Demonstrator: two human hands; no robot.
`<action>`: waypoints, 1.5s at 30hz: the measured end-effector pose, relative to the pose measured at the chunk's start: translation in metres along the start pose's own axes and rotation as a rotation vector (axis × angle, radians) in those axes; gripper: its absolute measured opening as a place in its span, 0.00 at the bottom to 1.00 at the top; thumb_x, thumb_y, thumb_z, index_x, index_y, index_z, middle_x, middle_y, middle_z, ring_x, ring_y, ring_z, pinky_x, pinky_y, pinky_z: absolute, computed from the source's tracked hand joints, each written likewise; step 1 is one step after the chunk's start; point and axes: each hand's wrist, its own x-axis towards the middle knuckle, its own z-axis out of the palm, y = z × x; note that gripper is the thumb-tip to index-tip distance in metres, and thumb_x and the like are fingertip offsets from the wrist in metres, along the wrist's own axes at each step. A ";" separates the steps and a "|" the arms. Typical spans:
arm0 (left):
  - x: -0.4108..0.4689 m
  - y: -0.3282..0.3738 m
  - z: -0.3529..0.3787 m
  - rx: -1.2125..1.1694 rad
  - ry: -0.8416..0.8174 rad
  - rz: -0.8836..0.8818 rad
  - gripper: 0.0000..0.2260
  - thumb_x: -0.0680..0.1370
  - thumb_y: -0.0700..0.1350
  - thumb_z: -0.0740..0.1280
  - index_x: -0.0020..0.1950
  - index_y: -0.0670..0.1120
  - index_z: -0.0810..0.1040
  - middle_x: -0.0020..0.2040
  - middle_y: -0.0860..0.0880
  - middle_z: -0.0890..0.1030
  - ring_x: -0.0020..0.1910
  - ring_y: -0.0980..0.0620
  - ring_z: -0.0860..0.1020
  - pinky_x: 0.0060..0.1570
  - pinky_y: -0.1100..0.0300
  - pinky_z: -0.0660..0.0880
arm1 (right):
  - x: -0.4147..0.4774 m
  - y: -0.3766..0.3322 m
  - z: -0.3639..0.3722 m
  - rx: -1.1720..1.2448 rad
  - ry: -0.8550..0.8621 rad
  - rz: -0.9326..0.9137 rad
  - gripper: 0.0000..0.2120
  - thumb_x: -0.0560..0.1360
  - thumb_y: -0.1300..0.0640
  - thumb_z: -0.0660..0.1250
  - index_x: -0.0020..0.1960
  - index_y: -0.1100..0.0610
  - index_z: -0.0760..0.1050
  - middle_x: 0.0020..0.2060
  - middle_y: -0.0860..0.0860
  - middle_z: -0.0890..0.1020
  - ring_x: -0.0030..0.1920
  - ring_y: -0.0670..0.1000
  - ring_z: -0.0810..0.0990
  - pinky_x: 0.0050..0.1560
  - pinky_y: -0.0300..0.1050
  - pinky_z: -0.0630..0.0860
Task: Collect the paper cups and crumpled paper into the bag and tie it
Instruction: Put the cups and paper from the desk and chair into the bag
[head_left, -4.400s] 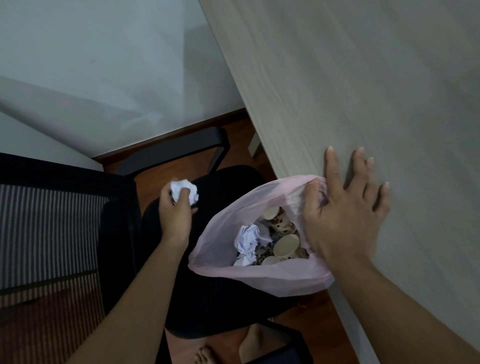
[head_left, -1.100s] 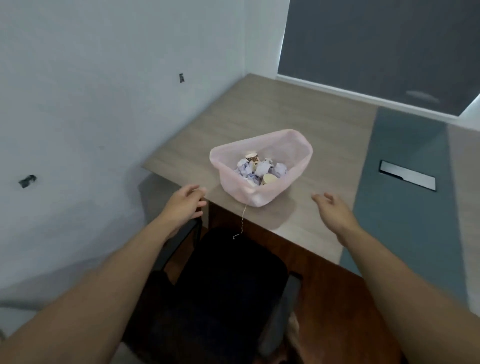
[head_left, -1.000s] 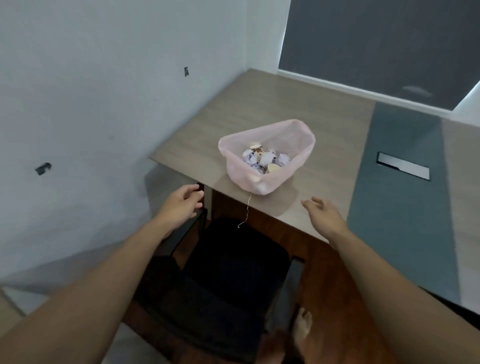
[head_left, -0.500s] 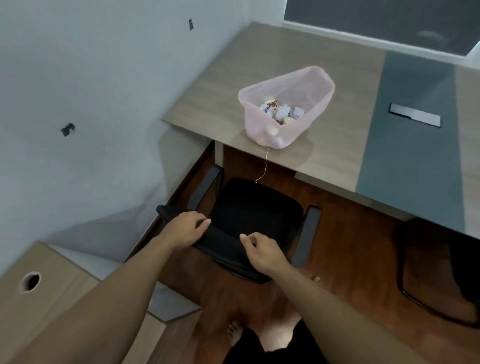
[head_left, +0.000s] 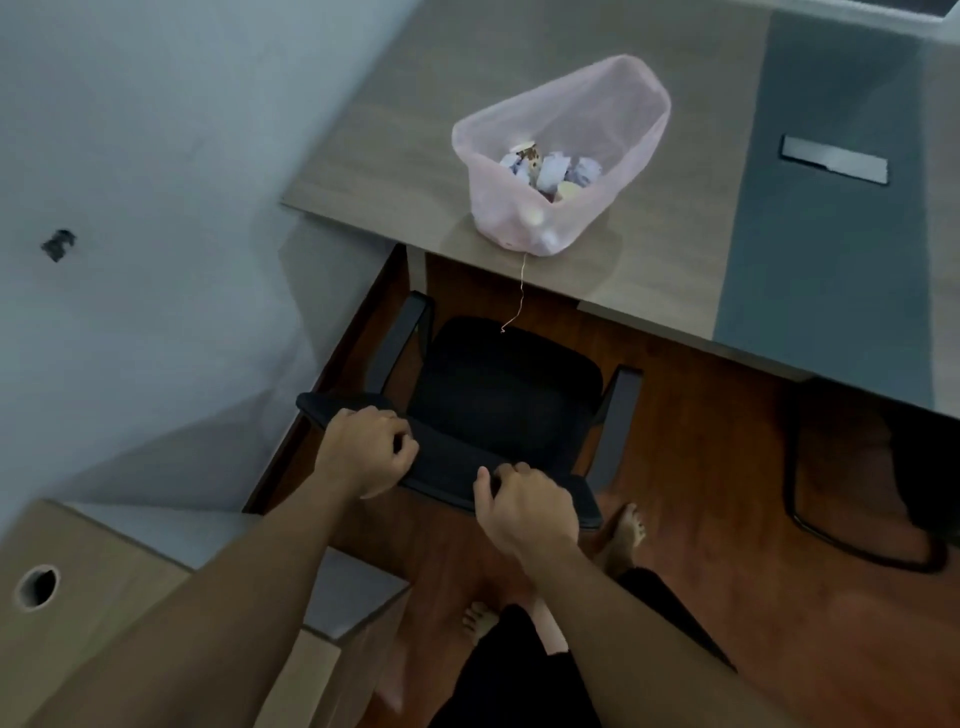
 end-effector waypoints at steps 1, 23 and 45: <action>0.005 0.000 -0.001 -0.011 0.015 0.005 0.21 0.79 0.59 0.54 0.43 0.55 0.86 0.43 0.58 0.84 0.43 0.53 0.80 0.44 0.54 0.70 | 0.005 0.001 -0.002 0.005 0.000 0.004 0.30 0.85 0.35 0.48 0.57 0.52 0.83 0.50 0.50 0.83 0.49 0.55 0.83 0.46 0.52 0.81; 0.199 0.024 -0.031 -0.074 0.085 0.009 0.17 0.77 0.58 0.58 0.33 0.52 0.75 0.34 0.55 0.74 0.35 0.54 0.73 0.41 0.53 0.66 | 0.180 0.052 -0.089 0.029 0.035 0.053 0.30 0.82 0.32 0.51 0.68 0.47 0.82 0.57 0.47 0.83 0.54 0.53 0.83 0.48 0.51 0.76; 0.325 0.022 -0.047 -0.118 0.147 0.021 0.15 0.75 0.57 0.60 0.33 0.50 0.72 0.34 0.53 0.74 0.37 0.50 0.74 0.39 0.54 0.67 | 0.292 0.069 -0.142 0.029 0.083 0.080 0.26 0.80 0.33 0.53 0.55 0.47 0.85 0.46 0.47 0.83 0.45 0.54 0.82 0.47 0.52 0.79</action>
